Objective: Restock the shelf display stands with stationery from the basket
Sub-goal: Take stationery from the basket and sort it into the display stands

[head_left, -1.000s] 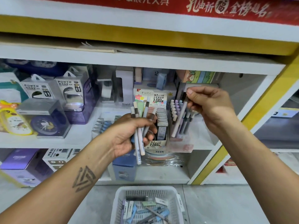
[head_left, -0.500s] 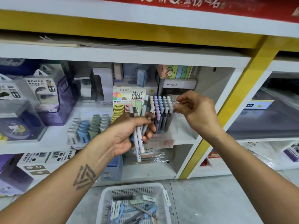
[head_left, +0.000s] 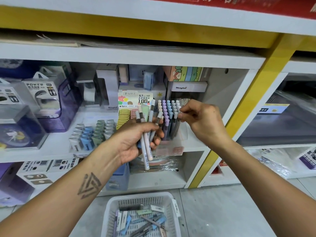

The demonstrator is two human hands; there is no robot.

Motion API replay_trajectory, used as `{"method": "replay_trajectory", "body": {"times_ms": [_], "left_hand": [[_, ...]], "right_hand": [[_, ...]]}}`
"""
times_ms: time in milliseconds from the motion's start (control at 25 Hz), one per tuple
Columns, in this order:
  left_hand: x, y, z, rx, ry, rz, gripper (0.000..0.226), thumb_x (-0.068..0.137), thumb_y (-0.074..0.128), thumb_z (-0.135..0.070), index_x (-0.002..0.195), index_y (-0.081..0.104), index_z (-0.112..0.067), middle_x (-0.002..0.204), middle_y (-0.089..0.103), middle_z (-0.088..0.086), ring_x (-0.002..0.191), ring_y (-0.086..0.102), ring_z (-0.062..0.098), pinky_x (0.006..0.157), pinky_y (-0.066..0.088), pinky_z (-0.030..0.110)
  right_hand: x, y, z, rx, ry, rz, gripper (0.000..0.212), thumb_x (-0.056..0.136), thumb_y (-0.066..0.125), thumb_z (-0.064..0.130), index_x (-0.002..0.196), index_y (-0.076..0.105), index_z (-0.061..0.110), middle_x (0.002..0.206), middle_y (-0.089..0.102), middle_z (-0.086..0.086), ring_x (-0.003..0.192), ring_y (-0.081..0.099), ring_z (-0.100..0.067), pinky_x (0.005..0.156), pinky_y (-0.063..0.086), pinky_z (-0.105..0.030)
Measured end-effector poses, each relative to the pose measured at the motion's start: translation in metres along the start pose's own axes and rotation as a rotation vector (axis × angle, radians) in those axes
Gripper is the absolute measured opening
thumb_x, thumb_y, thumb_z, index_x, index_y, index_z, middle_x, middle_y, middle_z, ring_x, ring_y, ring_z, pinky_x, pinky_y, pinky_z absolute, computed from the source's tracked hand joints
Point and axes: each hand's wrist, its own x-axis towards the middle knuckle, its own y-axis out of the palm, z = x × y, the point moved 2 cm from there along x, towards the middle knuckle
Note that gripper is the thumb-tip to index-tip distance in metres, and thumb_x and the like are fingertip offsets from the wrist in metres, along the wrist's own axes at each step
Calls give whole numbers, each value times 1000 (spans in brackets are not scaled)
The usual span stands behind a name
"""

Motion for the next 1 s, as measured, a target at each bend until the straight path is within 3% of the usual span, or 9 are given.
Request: {"method": "replay_trajectory", "body": {"times_ms": [120,240,400,520,600,680,840,920,1000], "left_hand": [[0,0,0,-3,-4,3,42,86,65,-4,126,59,3,80,66,20,56,60,23,42,46,25],[-1,-1,0,-3,-9,5,42,84,66,-5,126,59,3,80,67,19,56,60,23,42,47,25],[-4,3,2,-4,-26,32,29,89,62,-5,117,64,-1,80,68,18,57,61,22,42,47,24],[-7,7,1,34,-24,73,19,92,60,-6,110,64,-1,88,71,21,61,64,23,45,49,25],[-9,9,1,45,-24,115,16,93,58,-6,105,65,2,96,72,24,66,68,25,49,52,26],[-11,11,0,35,-38,157,20,94,56,-7,102,71,2,103,71,26,76,72,28,57,58,30],[-16,8,-6,-62,-53,188,25,92,56,-8,112,69,-3,113,68,29,99,70,39,71,61,43],[-17,2,-8,11,-32,82,25,93,57,-4,117,64,-3,108,69,29,88,72,38,60,60,38],[-19,-3,-10,99,10,-18,24,92,60,-2,116,64,-1,94,71,24,64,68,29,45,52,27]], "right_hand": [[1,-3,1,5,-59,76,6,86,75,5,84,72,10,74,71,5,71,68,0,67,54,-19],[0,-2,-3,-94,-79,128,4,88,73,8,86,74,11,78,73,4,74,68,-3,70,57,-34],[-1,4,0,-298,-74,172,19,95,66,21,111,76,15,98,70,-1,88,63,-17,80,52,-34],[5,4,14,2,150,126,20,94,67,31,108,75,19,91,70,7,74,59,1,66,42,-8],[5,12,23,294,329,221,18,90,72,31,98,77,15,81,73,6,60,59,5,55,40,-7],[3,17,30,490,420,265,12,88,75,16,94,75,5,78,74,-4,54,59,2,49,41,-9],[8,-2,28,842,534,-2,8,92,64,0,97,71,-2,77,70,-16,57,61,-17,52,49,-22],[12,-17,21,718,453,-166,11,93,65,2,102,69,-2,78,70,-17,57,62,-18,55,54,-24],[10,-22,18,517,303,-182,13,92,66,2,105,67,5,79,69,-15,61,66,-15,60,58,-26]]}}
